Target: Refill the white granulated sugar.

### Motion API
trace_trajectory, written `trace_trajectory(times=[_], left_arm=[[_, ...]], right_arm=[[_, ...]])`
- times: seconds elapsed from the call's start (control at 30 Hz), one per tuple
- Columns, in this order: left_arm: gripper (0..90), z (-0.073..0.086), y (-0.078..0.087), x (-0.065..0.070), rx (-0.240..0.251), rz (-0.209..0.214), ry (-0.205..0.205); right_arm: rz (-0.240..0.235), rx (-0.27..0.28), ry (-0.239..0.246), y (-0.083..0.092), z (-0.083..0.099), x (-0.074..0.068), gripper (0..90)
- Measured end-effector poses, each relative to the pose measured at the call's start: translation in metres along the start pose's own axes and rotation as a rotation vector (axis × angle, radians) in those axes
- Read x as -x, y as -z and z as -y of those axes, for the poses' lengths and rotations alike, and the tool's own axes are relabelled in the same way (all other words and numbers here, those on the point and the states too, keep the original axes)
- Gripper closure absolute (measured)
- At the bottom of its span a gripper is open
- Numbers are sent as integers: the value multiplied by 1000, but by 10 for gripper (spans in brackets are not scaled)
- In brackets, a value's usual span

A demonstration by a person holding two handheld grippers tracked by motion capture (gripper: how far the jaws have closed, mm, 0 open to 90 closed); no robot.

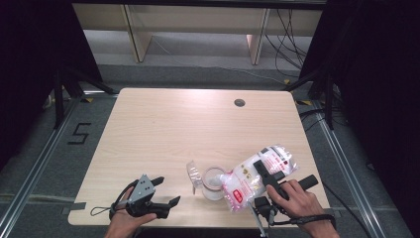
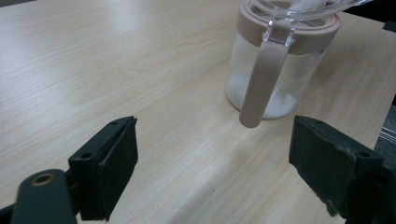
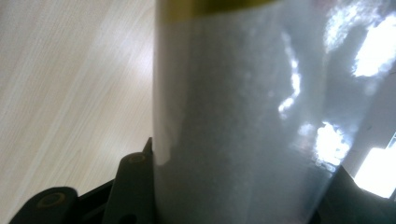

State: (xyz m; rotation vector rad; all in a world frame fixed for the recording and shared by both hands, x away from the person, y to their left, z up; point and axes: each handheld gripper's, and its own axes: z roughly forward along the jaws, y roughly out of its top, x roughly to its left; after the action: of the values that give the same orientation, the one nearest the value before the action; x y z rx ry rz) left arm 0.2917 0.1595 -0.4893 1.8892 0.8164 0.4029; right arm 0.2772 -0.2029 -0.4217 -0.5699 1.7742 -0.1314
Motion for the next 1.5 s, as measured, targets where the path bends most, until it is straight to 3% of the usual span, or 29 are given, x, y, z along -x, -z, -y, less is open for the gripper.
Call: trace_trajectory(times=[0.1, 0.13, 0.17, 0.4, 0.43, 0.47, 0.6, 0.63, 0.73, 0.77, 0.93, 0.97, 1.0, 1.1, 1.5], left_arm=[[152, 0, 0, 0, 3, 1, 3], [152, 0, 0, 0, 9, 6, 7], [153, 0, 0, 0, 6, 1, 6], [153, 0, 0, 0, -1, -2, -1], [152, 0, 0, 0, 5, 1, 4], [152, 0, 0, 0, 5, 1, 6], [152, 0, -1, 0, 3, 1, 3], [152, 0, 0, 0, 3, 1, 5], [153, 0, 0, 0, 5, 0, 6], [153, 0, 0, 0, 6, 0, 5], [153, 0, 0, 0, 4, 3, -3], [152, 0, 0, 0, -1, -3, -2], [153, 0, 0, 0, -1, -3, -2], [153, 0, 0, 0, 4, 1, 3], [153, 0, 0, 0, 6, -1, 5]], right_arm=[[-4, 4, 9, 0, 0, 0, 564], [-5, -6, -12, 0, 0, -1, 565], [-1, 20, 45, -1, 0, 3, 565], [-1, 17, 42, -1, 1, 4, 567], [1, 3, 12, 1, 1, 3, 567], [1, 3, 12, 1, 1, 3, 567], [0, 7, 31, 1, 1, 5, 569], [4, 17, 59, 0, 0, 6, 570], [12, 26, 63, -1, 0, 6, 571], [5, 20, 46, -1, 0, 5, 572], [8, 18, 60, 0, 0, 6, 576], [10, 11, 34, 1, 0, 4, 577], [14, 25, 56, 0, 0, 6, 578], [8, 9, 32, 1, 0, 4, 581], [13, 11, 37, 0, 1, 4, 587]])
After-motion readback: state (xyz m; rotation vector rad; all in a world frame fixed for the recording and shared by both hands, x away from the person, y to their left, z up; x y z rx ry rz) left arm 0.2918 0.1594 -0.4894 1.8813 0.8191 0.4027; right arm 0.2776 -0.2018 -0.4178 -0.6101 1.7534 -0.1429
